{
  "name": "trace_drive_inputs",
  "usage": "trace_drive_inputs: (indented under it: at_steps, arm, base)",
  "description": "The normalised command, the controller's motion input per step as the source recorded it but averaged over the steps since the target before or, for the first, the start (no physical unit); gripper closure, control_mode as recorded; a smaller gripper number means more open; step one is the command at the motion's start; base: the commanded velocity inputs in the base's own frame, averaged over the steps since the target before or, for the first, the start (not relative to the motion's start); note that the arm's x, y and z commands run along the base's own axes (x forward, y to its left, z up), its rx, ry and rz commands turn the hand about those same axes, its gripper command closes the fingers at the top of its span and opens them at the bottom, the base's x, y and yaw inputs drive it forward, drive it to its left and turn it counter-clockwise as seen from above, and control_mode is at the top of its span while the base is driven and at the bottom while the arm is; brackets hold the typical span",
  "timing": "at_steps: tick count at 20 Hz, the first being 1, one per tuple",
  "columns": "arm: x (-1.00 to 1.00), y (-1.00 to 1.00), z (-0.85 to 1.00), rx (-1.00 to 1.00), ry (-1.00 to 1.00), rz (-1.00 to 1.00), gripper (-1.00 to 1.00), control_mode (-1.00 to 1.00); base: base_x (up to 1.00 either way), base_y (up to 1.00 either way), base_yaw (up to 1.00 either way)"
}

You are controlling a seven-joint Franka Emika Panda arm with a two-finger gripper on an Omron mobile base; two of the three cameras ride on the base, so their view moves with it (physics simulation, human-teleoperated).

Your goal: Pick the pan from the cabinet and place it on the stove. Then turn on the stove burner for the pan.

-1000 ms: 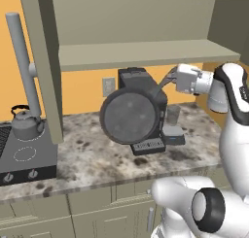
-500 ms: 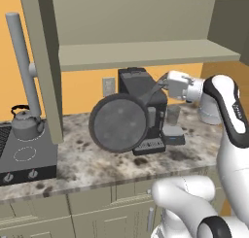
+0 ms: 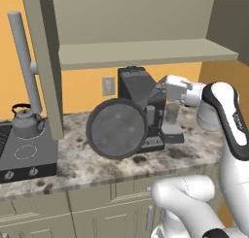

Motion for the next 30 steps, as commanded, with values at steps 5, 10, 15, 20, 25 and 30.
trace_drive_inputs:
  at_steps: [5, 10, 15, 20, 25, 30]
  arm:
    - [0.0, 0.0, 0.0, 0.0, 0.0, 0.0, 1.0, 1.0]
    - [0.0, 0.0, 0.0, 0.0, 0.0, 0.0, 1.0, 1.0]
    - [0.0, 0.0, 0.0, 0.0, 0.0, 0.0, 1.0, 1.0]
    - [0.0, 0.0, 0.0, 0.0, 0.0, 0.0, 1.0, 1.0]
    - [0.0, 0.0, 0.0, 0.0, 0.0, 0.0, 1.0, 1.0]
    - [0.0, 0.0, 0.0, 0.0, 0.0, 0.0, 1.0, 1.0]
  base:
    - [-0.76, 0.29, 0.0]
    - [-0.92, 0.45, 0.04]
    - [-0.81, 0.66, 0.04]
    - [-0.23, 0.96, -0.02]
    - [0.05, 1.0, -0.07]
    - [0.43, 0.97, -0.1]
